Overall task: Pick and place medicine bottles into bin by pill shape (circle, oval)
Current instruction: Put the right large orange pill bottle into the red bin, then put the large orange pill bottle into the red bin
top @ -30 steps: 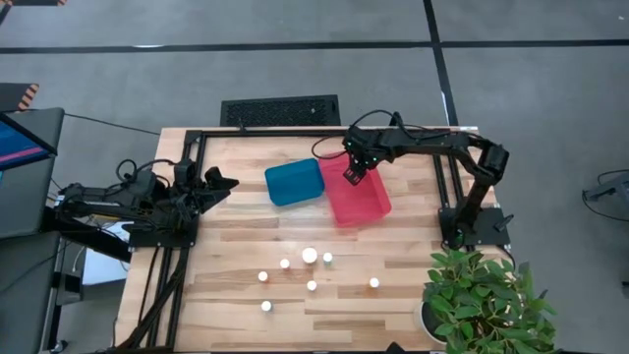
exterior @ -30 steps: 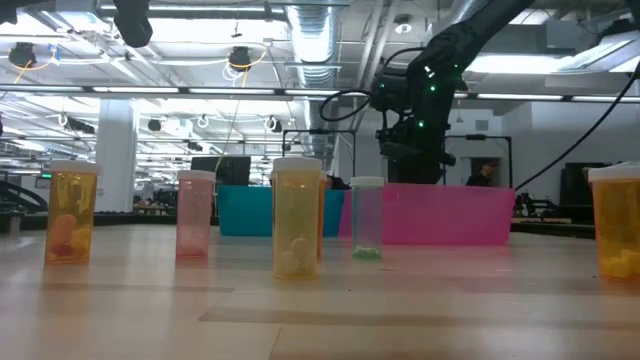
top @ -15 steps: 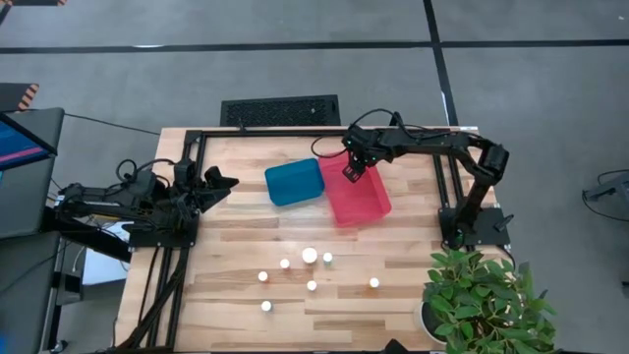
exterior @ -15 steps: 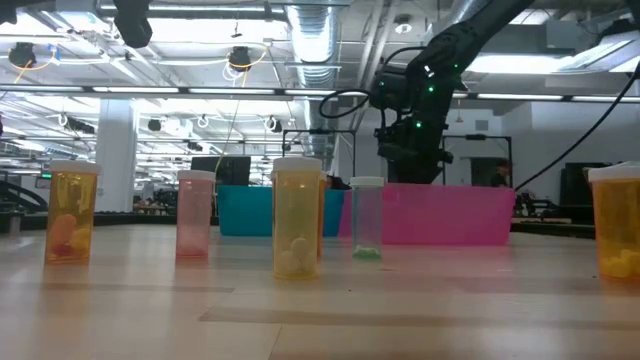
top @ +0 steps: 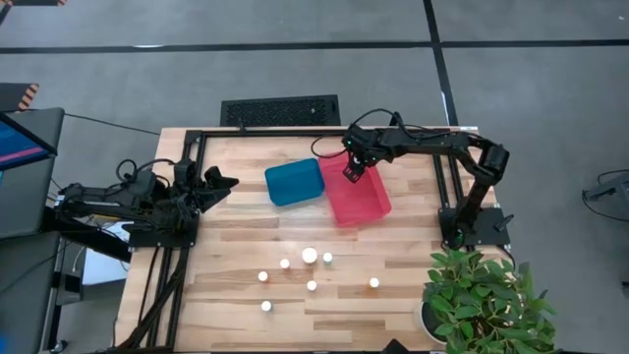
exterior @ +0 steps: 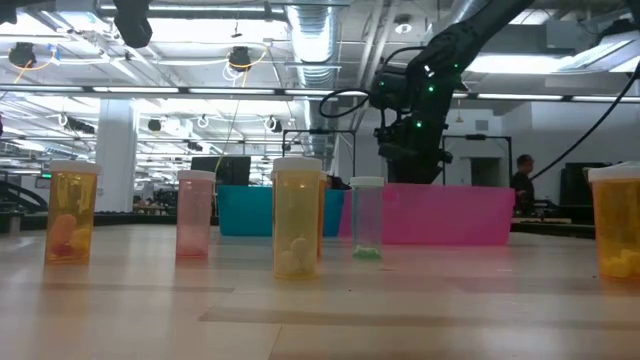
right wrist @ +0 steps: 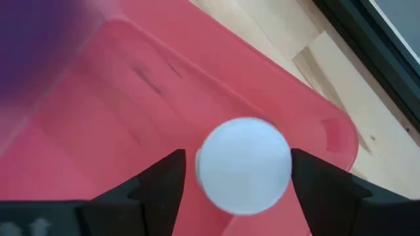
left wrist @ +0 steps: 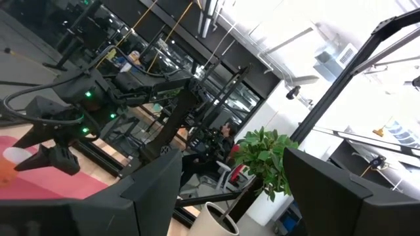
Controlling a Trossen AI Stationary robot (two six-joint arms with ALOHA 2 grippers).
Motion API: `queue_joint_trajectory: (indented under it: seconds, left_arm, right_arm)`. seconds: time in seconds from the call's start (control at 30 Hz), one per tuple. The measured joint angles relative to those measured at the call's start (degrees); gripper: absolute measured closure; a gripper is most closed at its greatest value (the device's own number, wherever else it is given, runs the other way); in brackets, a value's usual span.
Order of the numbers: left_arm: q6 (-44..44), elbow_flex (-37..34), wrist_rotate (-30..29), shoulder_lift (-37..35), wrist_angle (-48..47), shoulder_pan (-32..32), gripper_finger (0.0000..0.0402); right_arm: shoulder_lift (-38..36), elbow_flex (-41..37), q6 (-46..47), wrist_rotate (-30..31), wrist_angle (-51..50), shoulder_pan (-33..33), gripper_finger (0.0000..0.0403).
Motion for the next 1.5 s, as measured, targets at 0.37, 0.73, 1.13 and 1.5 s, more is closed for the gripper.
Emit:
queue_joint_trajectory:
  seconds: [0.37, 0.73, 1.13, 1.5]
  left_arm:
    - [1.2, 0.0, 1.0, 0.0, 0.1, 0.0, 0.0142]
    - [2.8, 0.0, 1.1, 0.0, 0.5, 0.0, 0.0142]
    - [2.1, 0.0, 0.8, 0.0, 0.1, 0.0, 0.0142]
    - [1.4, 0.0, 1.7, 0.0, -1.3, 0.0, 0.0142]
  right_arm:
    - [-13.7, 13.7, 2.1, -2.7, -20.4, 6.4, 0.0121]
    - [-13.5, 14.0, 13.8, -3.3, -17.5, 31.0, 0.0121]
    - [1.4, 16.1, 5.8, -6.6, -2.5, 39.3, 0.0121]
    - [13.3, 29.3, -4.3, -14.3, -5.5, 40.8, 0.0052]
